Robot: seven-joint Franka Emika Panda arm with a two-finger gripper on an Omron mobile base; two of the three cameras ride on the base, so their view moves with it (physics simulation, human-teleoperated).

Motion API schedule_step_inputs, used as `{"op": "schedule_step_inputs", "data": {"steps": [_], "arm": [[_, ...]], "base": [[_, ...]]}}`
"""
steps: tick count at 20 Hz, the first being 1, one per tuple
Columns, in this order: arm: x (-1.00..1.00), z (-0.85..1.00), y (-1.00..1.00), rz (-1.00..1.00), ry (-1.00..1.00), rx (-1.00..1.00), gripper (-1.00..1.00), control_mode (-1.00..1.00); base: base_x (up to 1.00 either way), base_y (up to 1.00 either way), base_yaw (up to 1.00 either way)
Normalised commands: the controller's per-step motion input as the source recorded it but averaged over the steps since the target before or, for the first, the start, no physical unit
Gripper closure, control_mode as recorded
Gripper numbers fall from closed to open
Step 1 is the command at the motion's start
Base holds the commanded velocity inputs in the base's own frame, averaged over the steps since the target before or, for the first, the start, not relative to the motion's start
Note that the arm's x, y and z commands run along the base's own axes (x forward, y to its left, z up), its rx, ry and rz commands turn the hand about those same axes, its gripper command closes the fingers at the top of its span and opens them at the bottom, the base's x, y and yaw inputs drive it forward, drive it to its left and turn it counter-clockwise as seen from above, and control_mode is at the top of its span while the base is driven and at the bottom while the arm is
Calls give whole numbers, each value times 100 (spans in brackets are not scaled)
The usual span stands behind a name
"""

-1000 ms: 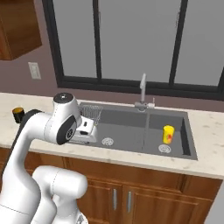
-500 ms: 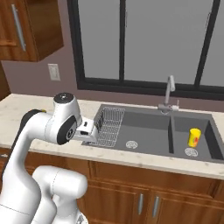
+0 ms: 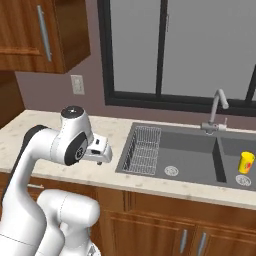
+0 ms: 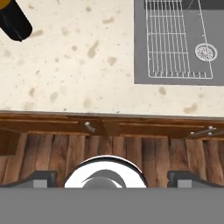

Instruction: Place the mug in the left basin and the cup in the right basin of the sink.

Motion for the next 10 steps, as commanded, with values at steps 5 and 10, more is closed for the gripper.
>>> {"op": "schedule_step_inputs", "data": {"steps": [5, 10], "arm": [[0, 0, 0, 0, 0, 0, -100, 100], [0, 0, 0, 0, 0, 0, -100, 100]], "base": [[56, 36, 0], [52, 32, 0]]}}
